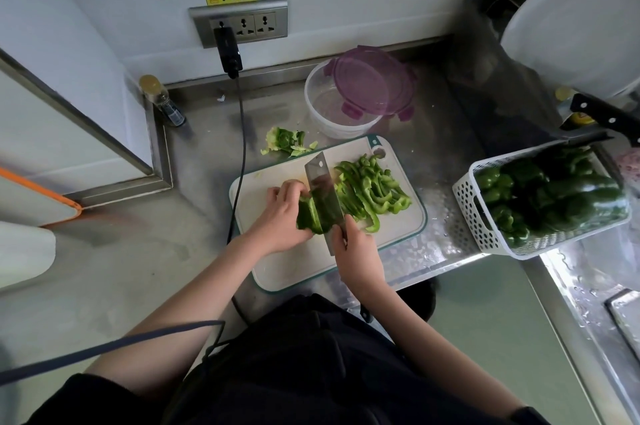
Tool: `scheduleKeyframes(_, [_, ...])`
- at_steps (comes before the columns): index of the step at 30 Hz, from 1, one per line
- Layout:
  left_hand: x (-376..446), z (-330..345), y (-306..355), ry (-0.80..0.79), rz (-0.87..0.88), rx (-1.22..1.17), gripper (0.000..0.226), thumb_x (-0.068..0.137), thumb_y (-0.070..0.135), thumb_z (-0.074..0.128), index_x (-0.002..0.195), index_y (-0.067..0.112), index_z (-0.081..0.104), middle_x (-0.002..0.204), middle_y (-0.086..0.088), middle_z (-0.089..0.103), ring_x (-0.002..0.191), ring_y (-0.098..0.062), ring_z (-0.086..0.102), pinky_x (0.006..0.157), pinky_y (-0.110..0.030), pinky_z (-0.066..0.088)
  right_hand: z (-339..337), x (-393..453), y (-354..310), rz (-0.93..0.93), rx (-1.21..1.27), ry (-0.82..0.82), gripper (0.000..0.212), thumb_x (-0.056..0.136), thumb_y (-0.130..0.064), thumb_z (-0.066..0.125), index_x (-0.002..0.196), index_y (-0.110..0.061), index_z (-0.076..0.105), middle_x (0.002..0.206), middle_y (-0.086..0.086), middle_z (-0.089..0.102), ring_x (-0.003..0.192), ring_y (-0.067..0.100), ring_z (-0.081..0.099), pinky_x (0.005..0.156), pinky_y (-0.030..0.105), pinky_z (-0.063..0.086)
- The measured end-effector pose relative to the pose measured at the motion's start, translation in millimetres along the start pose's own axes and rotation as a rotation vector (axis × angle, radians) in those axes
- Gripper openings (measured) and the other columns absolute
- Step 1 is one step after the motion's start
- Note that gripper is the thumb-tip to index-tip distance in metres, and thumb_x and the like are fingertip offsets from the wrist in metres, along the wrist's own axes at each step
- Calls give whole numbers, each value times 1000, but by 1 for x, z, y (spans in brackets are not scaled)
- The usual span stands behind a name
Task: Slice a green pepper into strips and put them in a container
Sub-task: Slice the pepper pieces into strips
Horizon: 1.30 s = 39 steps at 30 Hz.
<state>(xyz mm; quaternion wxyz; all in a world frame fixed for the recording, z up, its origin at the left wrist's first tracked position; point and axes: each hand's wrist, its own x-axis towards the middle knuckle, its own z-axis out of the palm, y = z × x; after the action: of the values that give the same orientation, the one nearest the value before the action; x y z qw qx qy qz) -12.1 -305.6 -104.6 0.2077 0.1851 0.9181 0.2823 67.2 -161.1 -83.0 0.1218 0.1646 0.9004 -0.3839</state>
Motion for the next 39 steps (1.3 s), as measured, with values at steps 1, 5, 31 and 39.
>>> scheduleKeyframes(1, [0,1,0,18,-34,-29,62,79,22,68,123,7,29,129,-9,28,118,-27,26,94,-30,28,1,0,1,2,-2,-8,19,99,-25,38,84,-13,41,58,0,43,50,20,41,47,30,31])
scheduleKeyframes(5, [2,4,-4,54,-107,-86,51,89,16,60,126,2,28,132,-15,29,123,-28,30,102,-33,31,4,-1,0,-2,-17,-23,19,99,-26,37,90,-11,43,60,5,47,53,26,45,50,33,35])
scheduleKeyframes(31, [17,2,11,12,-184,104,28,96,23,50,112,4,40,112,-16,49,87,-31,61,63,-27,39,6,4,-5,97,93,103,33,99,-34,38,87,-9,56,62,7,53,55,30,57,49,49,52])
scheduleKeyframes(39, [17,4,17,14,-208,131,30,96,18,49,118,1,39,118,-18,47,89,-34,61,64,-29,38,-2,4,-5,121,80,108,40,99,-41,37,68,-17,46,61,6,52,56,31,60,51,50,53])
